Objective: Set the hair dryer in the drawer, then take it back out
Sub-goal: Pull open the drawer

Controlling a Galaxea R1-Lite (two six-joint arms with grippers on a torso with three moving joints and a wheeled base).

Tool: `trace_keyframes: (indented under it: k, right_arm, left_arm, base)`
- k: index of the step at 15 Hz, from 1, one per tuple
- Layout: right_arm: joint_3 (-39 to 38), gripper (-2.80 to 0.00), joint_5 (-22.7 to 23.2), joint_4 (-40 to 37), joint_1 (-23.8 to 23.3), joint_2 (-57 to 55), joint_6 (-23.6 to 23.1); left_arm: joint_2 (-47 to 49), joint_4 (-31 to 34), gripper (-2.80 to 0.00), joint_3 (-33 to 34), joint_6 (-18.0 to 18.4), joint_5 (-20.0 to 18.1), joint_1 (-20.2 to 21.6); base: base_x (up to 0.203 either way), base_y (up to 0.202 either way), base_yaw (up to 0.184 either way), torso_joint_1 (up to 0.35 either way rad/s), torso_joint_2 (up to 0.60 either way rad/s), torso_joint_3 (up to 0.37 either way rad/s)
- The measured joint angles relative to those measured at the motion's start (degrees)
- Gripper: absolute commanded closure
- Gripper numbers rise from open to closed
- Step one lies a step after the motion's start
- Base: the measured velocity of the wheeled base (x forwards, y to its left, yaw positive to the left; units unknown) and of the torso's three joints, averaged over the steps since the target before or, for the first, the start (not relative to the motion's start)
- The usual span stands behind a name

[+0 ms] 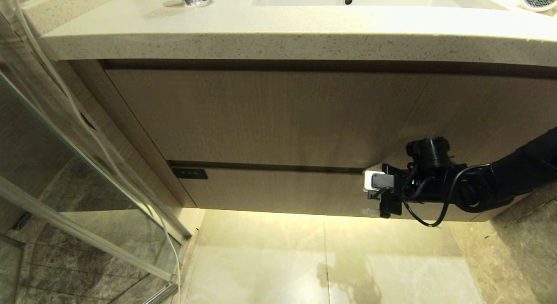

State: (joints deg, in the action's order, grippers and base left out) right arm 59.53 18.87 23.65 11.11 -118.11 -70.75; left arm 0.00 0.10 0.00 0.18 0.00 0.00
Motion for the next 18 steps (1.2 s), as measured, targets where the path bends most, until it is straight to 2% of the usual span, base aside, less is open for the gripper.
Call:
trace_keyframes:
  k: [8, 13, 18]
  right_arm:
    - [-0.84, -2.80, -0.96, 8.06, 1.02, -2.86, 2.79]
    - [-0.85, -2.80, -3.96, 8.35, 1.38, -4.43, 3.38]
    - [-1.66, -2.80, -4.03, 8.68, 1.93, -5.80, 3.77]
  left_arm:
    - [0.00, 0.00, 0.00, 0.00, 0.00, 0.00, 0.00]
    - [0.00, -0.01, 0.00, 0.00, 0.00, 0.00, 0.00]
    - [0.00, -0.02, 0.00, -0.02, 0.00, 0.00, 0.00]
  base:
    - [0.000, 0.000, 0.000, 0.000, 0.00, 0.000]
    - [0.000, 0.000, 0.000, 0.000, 0.00, 0.000]
    - [0.000, 0.000, 0.000, 0.000, 0.00, 0.000]
